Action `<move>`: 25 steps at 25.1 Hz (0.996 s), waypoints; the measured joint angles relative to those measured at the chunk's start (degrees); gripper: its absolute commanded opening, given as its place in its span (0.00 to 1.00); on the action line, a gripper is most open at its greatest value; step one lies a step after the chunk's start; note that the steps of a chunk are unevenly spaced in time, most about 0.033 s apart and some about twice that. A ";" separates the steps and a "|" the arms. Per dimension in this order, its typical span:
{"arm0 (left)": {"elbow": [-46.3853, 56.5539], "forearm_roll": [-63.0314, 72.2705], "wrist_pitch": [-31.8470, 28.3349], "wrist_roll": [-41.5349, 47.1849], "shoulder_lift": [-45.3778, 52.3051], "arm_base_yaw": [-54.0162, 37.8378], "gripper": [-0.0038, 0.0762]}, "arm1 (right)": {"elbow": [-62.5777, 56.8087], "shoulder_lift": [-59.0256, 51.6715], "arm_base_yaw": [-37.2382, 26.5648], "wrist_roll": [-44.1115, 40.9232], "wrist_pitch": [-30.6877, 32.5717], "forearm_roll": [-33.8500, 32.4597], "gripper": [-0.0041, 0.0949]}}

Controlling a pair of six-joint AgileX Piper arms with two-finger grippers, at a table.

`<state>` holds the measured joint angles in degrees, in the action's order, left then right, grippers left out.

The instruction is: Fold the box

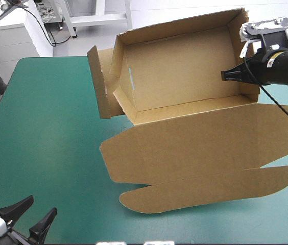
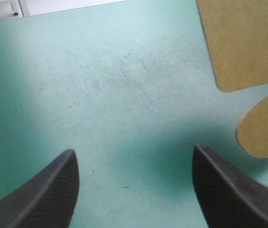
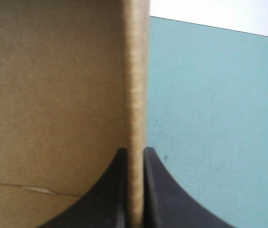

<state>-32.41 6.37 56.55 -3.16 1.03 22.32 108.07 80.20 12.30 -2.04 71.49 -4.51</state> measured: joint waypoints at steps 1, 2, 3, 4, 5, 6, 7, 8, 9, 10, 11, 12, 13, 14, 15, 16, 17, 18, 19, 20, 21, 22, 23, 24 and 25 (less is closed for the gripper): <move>0.00 0.45 -0.47 0.15 0.00 0.00 0.60 | -0.06 0.00 0.00 0.00 0.00 0.27 0.02; 0.00 0.53 -1.01 0.27 0.00 0.00 0.60 | -0.06 0.00 0.00 0.00 0.00 0.47 0.02; 0.00 0.58 -1.88 0.47 0.00 0.00 0.60 | -0.06 0.00 0.00 0.07 0.00 0.68 0.02; 0.00 0.58 -3.32 0.87 0.00 0.00 0.60 | -0.06 0.00 0.00 0.25 0.00 0.92 0.02; 0.00 0.58 -4.28 1.39 -0.06 0.00 0.60 | -0.06 0.00 0.00 0.27 0.00 1.07 0.02; 0.00 0.39 -5.51 2.40 -0.62 0.00 0.60 | -0.06 0.00 0.00 0.29 0.00 1.29 0.02; -0.24 -0.24 -6.35 3.66 -1.69 0.00 0.60 | -0.06 0.00 0.00 0.42 0.00 1.36 0.02; -0.72 -1.10 -6.77 4.70 -3.34 0.00 0.60 | -0.06 0.00 0.00 0.47 0.00 1.43 0.02; -1.43 -2.30 -7.25 6.12 -5.40 0.00 0.60 | -0.06 0.00 0.00 0.49 0.00 1.49 0.02; -2.41 -3.47 -7.49 7.34 -7.84 0.00 0.60 | -0.06 0.00 0.00 0.55 0.00 1.49 0.02; -3.36 -4.44 -7.68 8.16 -9.93 0.00 0.60 | -0.06 0.00 0.00 0.64 0.00 1.49 0.02; -4.73 -5.62 -8.02 9.22 -12.74 0.00 0.60 | -0.06 0.00 0.00 0.68 0.00 1.49 0.02; -6.31 -6.88 -8.47 10.41 -15.67 0.00 0.60 | -0.06 0.00 0.00 0.70 0.00 1.49 0.02; -7.75 -7.88 -8.82 11.64 -18.14 0.00 0.60 | -0.06 0.00 0.00 0.75 0.00 1.49 0.02; -9.69 -9.23 -8.95 13.07 -21.27 0.00 0.60 | -0.06 0.00 0.00 0.80 0.00 1.49 0.02; -11.73 -10.59 -9.13 14.54 -24.48 0.00 0.60 | -0.06 0.00 0.00 0.87 0.00 1.49 0.02; -15.91 -13.31 -9.36 16.77 -30.83 0.00 0.60 | -0.06 0.00 0.00 0.97 0.00 1.49 0.02; -18.10 -14.42 -9.36 17.59 -33.94 0.00 0.60 | -0.06 0.00 0.00 0.99 0.00 1.49 0.02; -22.27 -15.91 -8.82 18.33 -39.38 0.00 0.60 | -0.06 0.00 0.00 1.12 0.00 1.49 0.02; -24.70 -16.62 -8.15 18.57 -42.35 0.00 0.60 | -0.06 0.00 0.00 1.16 0.00 1.49 0.02; -29.17 -18.28 -5.97 18.75 -47.61 0.00 0.60 | -0.06 0.00 0.00 1.30 0.00 1.49 0.02; -31.62 -19.31 -4.54 18.81 -50.48 0.00 0.60 | -0.06 0.00 0.00 1.43 0.00 1.49 0.02; -36.42 -21.36 -1.68 18.95 -55.46 0.00 0.60 | -0.06 0.00 0.00 2.04 0.00 1.49 0.02; -38.65 -22.37 -0.16 18.95 -58.22 -0.07 0.60 | -0.06 0.00 0.00 2.04 0.00 1.49 0.02; -42.31 -23.76 2.22 18.95 -63.44 -0.82 0.60 | -0.06 0.00 0.00 2.04 0.00 1.49 0.02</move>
<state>-74.73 -17.39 58.78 15.80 -62.41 21.50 108.01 80.20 12.30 0.00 71.49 -3.02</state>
